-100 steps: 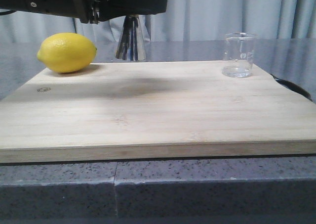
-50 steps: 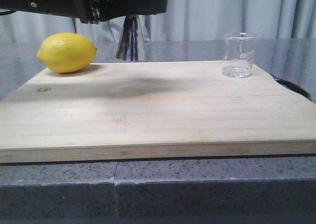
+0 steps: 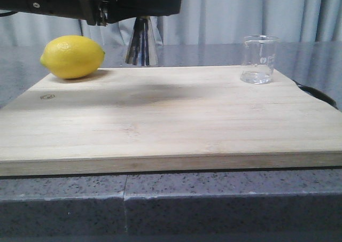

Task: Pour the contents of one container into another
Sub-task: 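Open the right gripper and withdraw it upward from the beaker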

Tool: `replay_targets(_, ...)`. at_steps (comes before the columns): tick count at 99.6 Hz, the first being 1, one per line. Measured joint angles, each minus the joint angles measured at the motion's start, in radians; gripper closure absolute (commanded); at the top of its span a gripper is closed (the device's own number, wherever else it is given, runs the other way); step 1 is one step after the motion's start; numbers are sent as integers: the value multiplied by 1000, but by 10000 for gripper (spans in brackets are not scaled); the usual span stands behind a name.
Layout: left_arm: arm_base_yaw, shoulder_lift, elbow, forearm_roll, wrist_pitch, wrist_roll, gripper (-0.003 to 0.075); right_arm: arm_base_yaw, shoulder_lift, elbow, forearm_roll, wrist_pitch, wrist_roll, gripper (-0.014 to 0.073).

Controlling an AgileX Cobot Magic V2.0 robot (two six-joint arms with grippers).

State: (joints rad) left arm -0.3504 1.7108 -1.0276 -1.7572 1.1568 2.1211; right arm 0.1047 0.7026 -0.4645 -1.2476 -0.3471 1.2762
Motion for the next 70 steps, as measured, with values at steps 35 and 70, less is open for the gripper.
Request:
replay_targets(35, 0, 0, 0, 0, 0, 0, 500, 162, -6, -21, 893, 620, -1009, 8)
replay_targets(70, 0, 0, 0, 0, 0, 0, 500, 42, -47, -19, 966, 636, -1080, 8)
